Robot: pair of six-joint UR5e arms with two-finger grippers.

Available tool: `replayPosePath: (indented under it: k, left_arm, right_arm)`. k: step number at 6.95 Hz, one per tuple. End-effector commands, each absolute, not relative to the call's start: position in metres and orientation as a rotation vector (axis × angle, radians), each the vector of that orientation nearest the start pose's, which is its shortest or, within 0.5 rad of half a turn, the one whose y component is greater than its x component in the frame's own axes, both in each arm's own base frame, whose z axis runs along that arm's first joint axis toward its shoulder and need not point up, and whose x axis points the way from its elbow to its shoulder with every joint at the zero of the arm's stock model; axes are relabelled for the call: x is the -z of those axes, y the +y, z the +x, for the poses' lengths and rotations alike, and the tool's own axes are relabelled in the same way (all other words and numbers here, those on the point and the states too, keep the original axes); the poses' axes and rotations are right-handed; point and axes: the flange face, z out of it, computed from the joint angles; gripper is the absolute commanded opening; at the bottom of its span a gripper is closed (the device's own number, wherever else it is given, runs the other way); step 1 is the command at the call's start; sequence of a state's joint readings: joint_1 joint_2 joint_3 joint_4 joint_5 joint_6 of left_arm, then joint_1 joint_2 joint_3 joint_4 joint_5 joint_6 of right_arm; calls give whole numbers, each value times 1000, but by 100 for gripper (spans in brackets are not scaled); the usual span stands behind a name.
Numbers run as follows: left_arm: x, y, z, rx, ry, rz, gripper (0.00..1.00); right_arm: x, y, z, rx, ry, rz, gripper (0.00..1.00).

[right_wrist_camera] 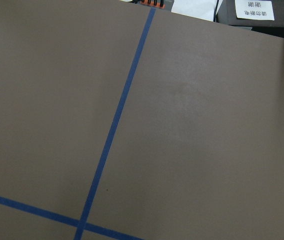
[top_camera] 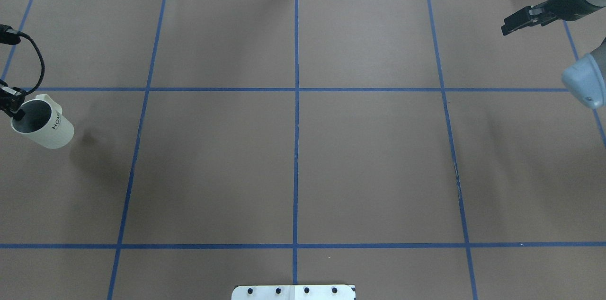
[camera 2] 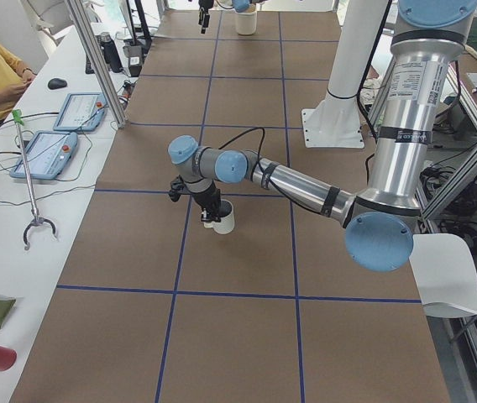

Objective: Left arm hands cup to right arm to dump lemon

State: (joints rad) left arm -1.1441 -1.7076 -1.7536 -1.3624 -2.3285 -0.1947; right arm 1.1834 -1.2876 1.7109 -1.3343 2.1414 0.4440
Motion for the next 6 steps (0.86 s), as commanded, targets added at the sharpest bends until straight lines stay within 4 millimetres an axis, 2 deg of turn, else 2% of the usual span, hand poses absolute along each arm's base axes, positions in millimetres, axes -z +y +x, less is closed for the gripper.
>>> replayPosePath:
  k: [1, 2, 4, 6]
  left_arm:
    - [-544, -521, 167, -269, 764, -119, 11]
    - [-552, -523, 168, -271, 766, -112, 12]
    - [-547, -524, 168, -276, 770, -99, 100]
    - [-514, -524, 164, -288, 810, -49, 100]
  right_arm:
    - [-421, -590, -157, 129, -741, 265, 100]
    - [-416, -587, -159, 130, -759, 235, 100]
    - [-417, -587, -161, 135, -759, 231, 100]
    - [-415, -579, -153, 179, -755, 261, 100]
